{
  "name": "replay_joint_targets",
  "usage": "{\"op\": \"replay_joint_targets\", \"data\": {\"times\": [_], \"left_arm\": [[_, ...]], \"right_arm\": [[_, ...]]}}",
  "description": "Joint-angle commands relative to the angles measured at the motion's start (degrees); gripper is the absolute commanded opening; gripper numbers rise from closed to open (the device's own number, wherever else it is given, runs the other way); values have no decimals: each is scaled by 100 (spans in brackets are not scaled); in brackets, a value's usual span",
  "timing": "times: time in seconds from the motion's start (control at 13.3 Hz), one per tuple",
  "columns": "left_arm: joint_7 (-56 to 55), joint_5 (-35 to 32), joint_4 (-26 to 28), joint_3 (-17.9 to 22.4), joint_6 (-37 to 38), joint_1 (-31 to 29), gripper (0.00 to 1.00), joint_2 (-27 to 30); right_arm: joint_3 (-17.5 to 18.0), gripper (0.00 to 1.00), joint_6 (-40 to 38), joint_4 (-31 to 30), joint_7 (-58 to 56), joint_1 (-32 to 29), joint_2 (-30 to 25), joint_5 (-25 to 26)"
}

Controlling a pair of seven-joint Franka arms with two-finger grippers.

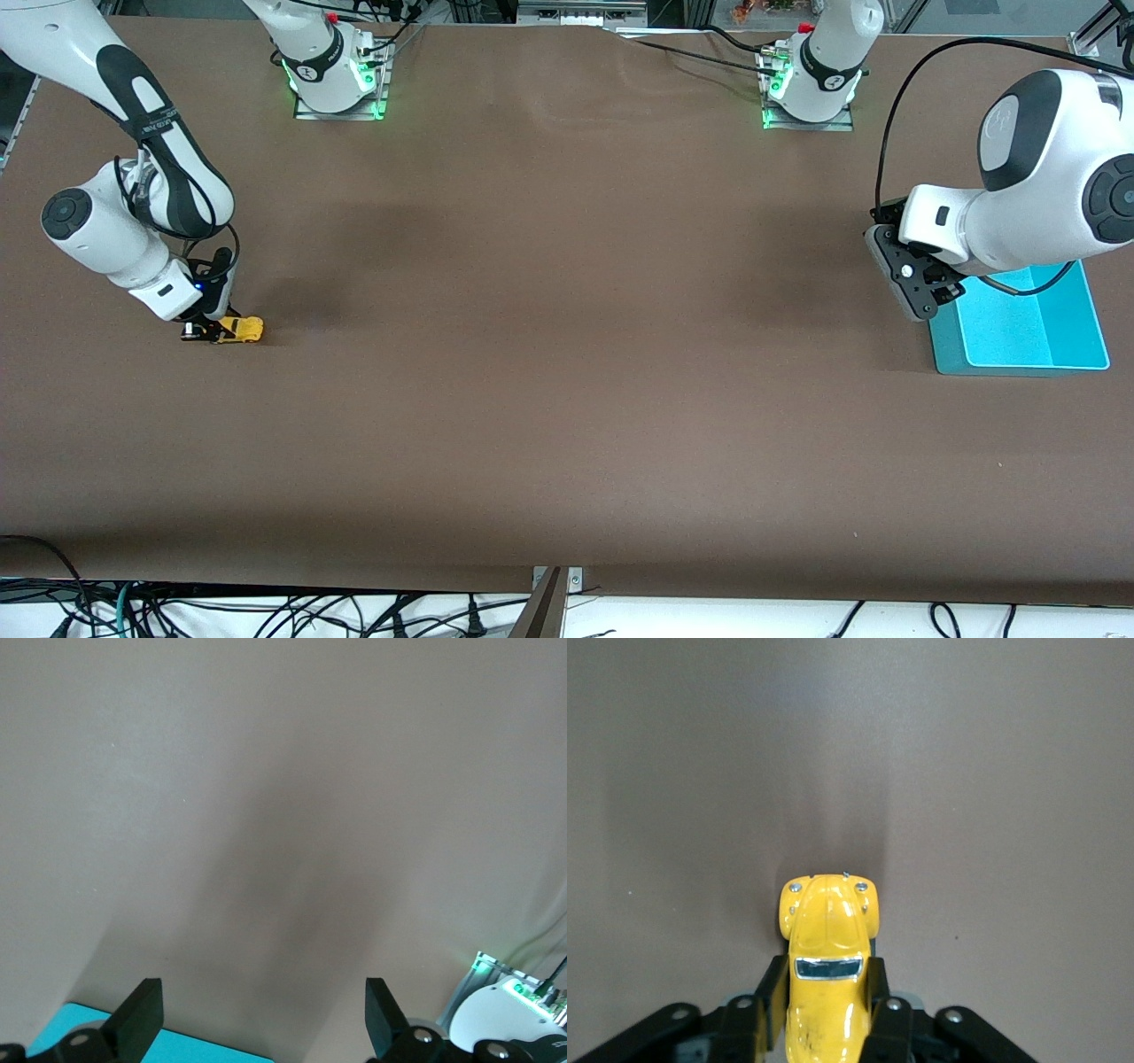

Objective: Wind and store yellow beetle car
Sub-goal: 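Pull the car back along the table with the right gripper, then release it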

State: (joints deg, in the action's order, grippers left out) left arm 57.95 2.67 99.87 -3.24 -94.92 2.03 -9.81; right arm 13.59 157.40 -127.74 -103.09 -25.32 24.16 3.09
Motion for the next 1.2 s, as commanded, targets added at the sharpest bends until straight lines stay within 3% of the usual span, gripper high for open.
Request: {"op": "replay_joint_targets", "data": {"times": [0.0,0.23,0.75,1.05,1.13], "left_arm": [[593,-118,15,-36,-193,-54,100,14],[674,-118,32,-36,-308,-124,100,14],[1332,-276,637,-36,-755,-194,100,32],[1351,-276,858,-53,-906,-186,100,49],[1368,-276,902,-53,-932,-186,100,49]], "right_arm": [[258,57,-287,529,-97,-95,687,51],[503,70,-735,872,78,-87,652,51],[997,81,-3133,2172,764,-34,160,148],[997,83,-3681,2324,1088,-16,-147,166],[997,97,-3777,2324,1255,-8,-322,166]]}}
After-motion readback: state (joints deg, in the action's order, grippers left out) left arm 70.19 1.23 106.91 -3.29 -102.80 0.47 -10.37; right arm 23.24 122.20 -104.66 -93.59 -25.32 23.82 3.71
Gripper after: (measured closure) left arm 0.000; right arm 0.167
